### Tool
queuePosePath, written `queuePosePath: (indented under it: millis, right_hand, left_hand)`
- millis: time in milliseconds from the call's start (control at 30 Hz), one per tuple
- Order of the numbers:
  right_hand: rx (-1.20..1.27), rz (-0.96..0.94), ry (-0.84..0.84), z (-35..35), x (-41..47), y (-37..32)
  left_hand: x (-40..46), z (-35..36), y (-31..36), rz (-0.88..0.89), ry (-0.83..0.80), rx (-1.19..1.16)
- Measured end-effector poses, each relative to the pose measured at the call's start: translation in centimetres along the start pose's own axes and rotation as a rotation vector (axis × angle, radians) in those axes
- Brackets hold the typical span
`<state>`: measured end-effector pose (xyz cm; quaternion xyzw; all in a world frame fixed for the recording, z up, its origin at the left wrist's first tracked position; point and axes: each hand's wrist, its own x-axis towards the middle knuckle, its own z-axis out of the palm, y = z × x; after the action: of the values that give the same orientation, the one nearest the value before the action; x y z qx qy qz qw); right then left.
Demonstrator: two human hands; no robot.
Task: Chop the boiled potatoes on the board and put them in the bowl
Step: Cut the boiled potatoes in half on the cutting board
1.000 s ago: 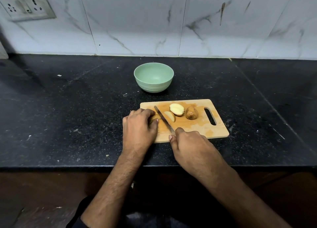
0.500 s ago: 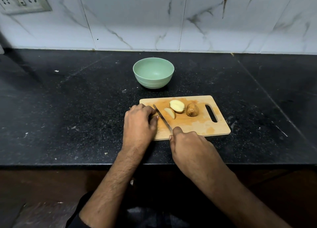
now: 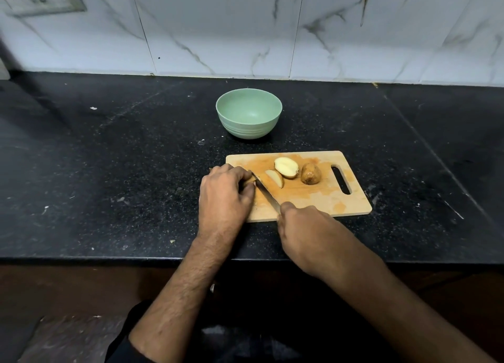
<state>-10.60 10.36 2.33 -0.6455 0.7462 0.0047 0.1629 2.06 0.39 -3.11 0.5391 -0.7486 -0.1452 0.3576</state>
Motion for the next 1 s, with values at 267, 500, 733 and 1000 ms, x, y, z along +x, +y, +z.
queuePosePath:
  millis: [267, 500, 733, 1000]
  right_hand:
    - [0.027, 0.028, -0.069, -0.5, -3.3, 1.0]
    - [0.036, 0.000, 0.049, -0.6, -3.4, 1.2]
    - [0.058, 0.010, 0.066, -1.0, -2.0, 0.5]
    - [0.038, -0.057, 0.109, -0.9, -1.2, -0.9]
  left_hand:
    - [0.0, 0.2, 0.1, -0.012, 0.011, 0.020]
    - [-0.3, -0.3, -0.4, -0.026, -0.022, -0.043]
    - [-0.9, -0.8, -0.7, -0.070, -0.020, -0.153]
    - [-0.8, -0.4, -0.6, -0.032, 0.017, -0.084]
